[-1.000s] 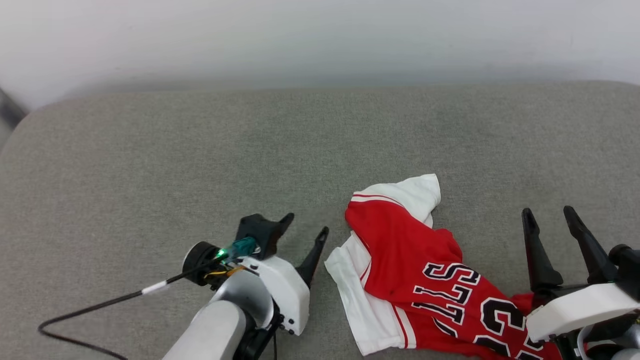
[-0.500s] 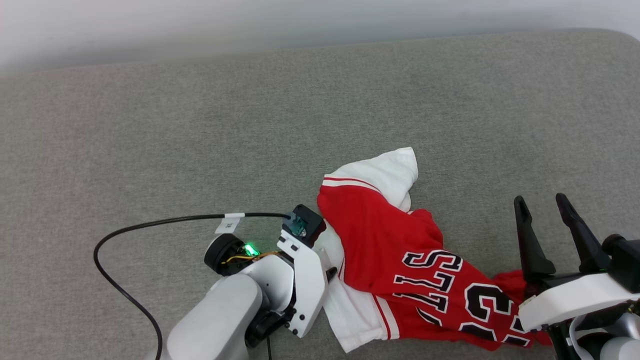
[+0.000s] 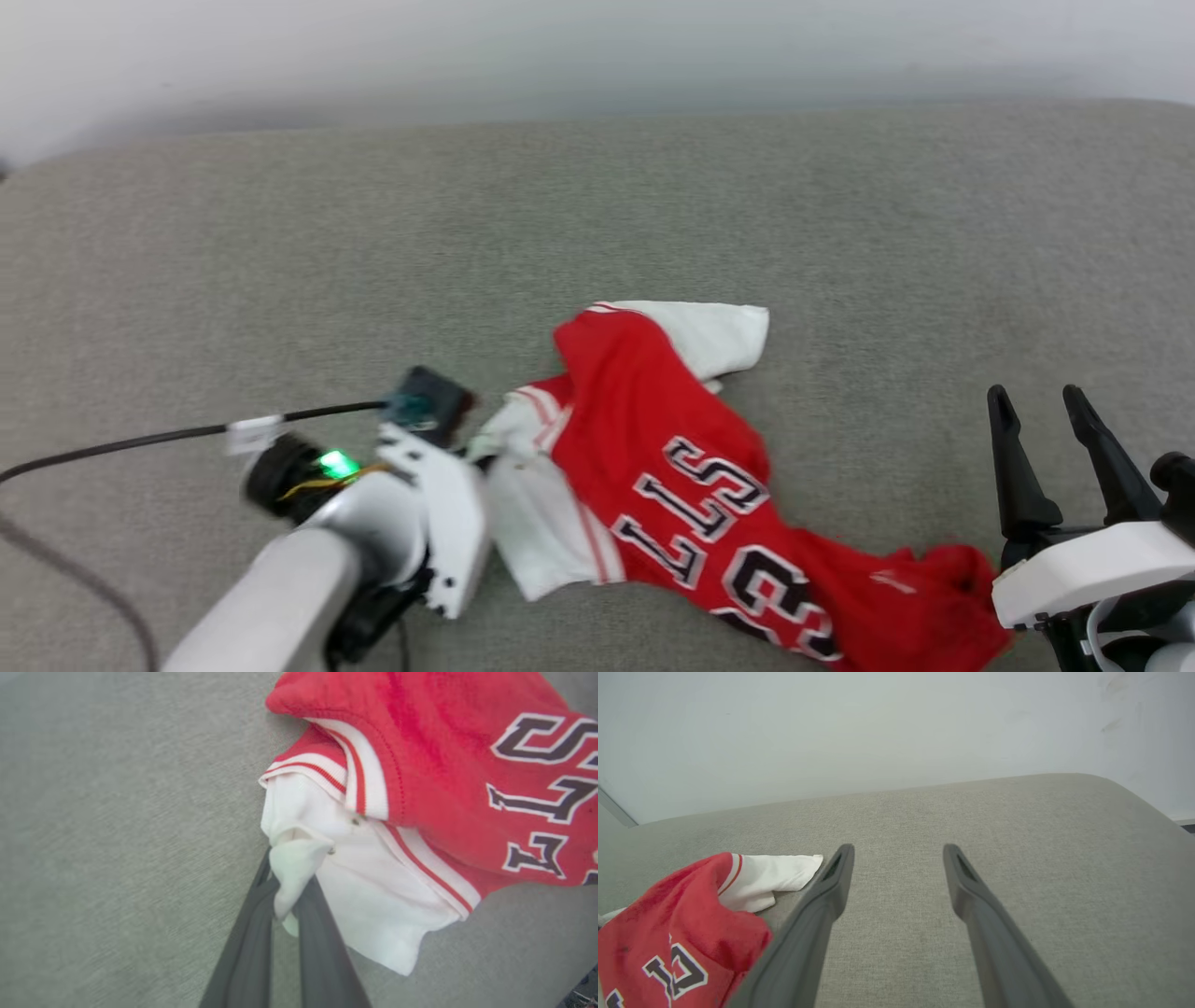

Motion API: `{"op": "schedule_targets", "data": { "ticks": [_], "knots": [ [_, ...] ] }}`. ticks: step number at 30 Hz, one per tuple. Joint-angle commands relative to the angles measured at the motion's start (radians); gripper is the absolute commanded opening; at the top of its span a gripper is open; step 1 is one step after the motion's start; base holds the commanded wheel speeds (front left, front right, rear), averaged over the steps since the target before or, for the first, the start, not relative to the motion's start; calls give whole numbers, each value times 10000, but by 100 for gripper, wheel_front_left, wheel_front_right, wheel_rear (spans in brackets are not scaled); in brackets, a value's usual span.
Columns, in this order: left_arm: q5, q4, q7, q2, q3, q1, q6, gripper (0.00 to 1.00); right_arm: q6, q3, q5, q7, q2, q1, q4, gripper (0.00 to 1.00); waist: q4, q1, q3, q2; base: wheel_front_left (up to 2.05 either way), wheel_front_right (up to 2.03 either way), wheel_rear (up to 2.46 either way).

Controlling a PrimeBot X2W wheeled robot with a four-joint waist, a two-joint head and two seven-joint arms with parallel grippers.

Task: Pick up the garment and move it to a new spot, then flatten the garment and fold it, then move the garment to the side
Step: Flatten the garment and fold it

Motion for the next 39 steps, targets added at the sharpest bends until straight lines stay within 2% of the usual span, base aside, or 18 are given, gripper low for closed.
{"op": "schedule_targets", "data": {
  "ticks": [1,4,5,7,8,9,10,16,17,22,27,32,39],
  "knots": [
    [-83,-44,-40,92,107,212,89,0,-3,-19,41,1,14,24,-3,100,132,-1,-60,0,0,0,0],
    [-531,-401,-221,468,816,1108,777,0,-3,-87,53,85,13,37,32,100,271,-1,-43,0,0,0,0],
    [-917,-406,-395,510,1238,1733,1169,0,-3,-102,56,143,15,10,55,100,306,-1,-18,0,0,0,0],
    [-1335,-239,-683,399,1638,2281,1459,0,-3,-112,81,166,13,-26,68,100,328,-1,15,0,0,0,0],
    [-1335,-239,-683,399,1638,2281,1459,0,-3,-112,81,166,13,-26,68,100,328,-1,15,0,0,0,0],
    [-1612,26,-951,250,1866,2727,1624,63,-3,-99,76,231,15,-40,94,100,341,-1,-7,0,0,0,0],
    [-1697,138,-1182,156,1985,2862,1702,100,-3,-104,60,244,15,-43,93,100,352,-1,-18,0,0,0,0],
    [-1327,186,-3063,-189,2364,2911,1843,100,-3,-179,-53,421,15,61,62,100,469,-1,-369,0,0,0,0],
    [-1327,186,-3063,-189,2364,2911,1843,100,-3,-179,-53,421,15,61,62,100,469,-1,-369,0,0,0,0],
    [-755,-47,-5264,-490,2757,2764,2032,100,-3,-180,-76,610,15,253,-7,100,565,-1,-803,0,0,0,0],
    [-273,-196,-6766,-666,2769,2744,2013,100,-3,-136,26,802,14,488,57,100,638,-1,-1243,0,0,0,0],
    [57,-592,-7333,-765,2648,2938,2075,100,-3,-38,242,1163,16,641,251,100,667,-1,-1451,0,0,0,0],
    [181,-1014,-7384,-829,2526,2958,2182,100,-3,149,550,1685,-151,-8,1082,100,830,-1,-1257,0,0,0,0]
  ]
}}
